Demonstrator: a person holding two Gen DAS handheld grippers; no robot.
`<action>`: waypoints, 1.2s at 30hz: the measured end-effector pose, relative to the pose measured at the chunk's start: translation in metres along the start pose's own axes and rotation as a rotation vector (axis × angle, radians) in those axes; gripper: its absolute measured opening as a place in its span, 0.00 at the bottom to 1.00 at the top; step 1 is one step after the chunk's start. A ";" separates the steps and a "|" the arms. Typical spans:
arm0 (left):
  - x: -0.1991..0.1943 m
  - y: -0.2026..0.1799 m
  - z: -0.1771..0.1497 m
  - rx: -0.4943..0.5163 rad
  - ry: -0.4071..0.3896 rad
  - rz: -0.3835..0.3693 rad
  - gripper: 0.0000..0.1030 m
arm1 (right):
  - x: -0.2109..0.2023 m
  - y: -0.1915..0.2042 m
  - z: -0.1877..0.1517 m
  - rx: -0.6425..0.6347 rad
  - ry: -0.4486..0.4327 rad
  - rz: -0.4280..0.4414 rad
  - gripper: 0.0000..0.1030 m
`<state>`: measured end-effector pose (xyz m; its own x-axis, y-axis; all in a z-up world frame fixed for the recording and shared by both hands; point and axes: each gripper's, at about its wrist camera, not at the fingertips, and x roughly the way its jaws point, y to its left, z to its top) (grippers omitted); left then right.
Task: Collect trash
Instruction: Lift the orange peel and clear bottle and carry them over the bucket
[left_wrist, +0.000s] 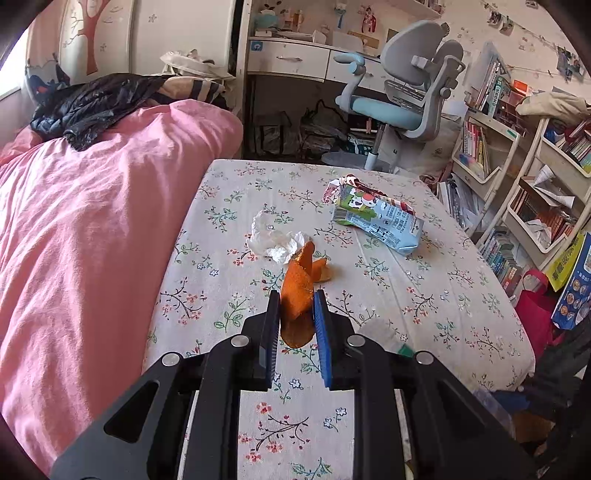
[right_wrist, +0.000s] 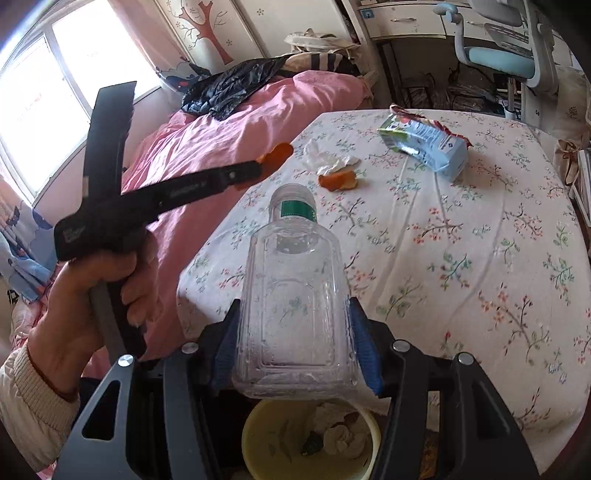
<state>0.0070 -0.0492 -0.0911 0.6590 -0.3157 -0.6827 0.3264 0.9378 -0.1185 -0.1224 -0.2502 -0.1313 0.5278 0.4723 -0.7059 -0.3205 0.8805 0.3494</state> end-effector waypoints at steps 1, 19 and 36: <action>-0.003 -0.001 -0.002 0.003 -0.004 0.001 0.17 | -0.001 0.003 -0.006 -0.003 0.005 0.005 0.53; -0.035 -0.016 -0.027 0.020 -0.019 -0.010 0.17 | -0.021 0.010 -0.072 0.090 0.032 0.043 0.53; -0.049 -0.019 -0.044 0.016 -0.021 -0.007 0.17 | -0.022 0.011 -0.086 0.118 0.047 0.063 0.53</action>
<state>-0.0609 -0.0451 -0.0869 0.6705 -0.3250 -0.6669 0.3414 0.9333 -0.1116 -0.2050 -0.2551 -0.1646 0.4709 0.5269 -0.7075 -0.2557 0.8491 0.4622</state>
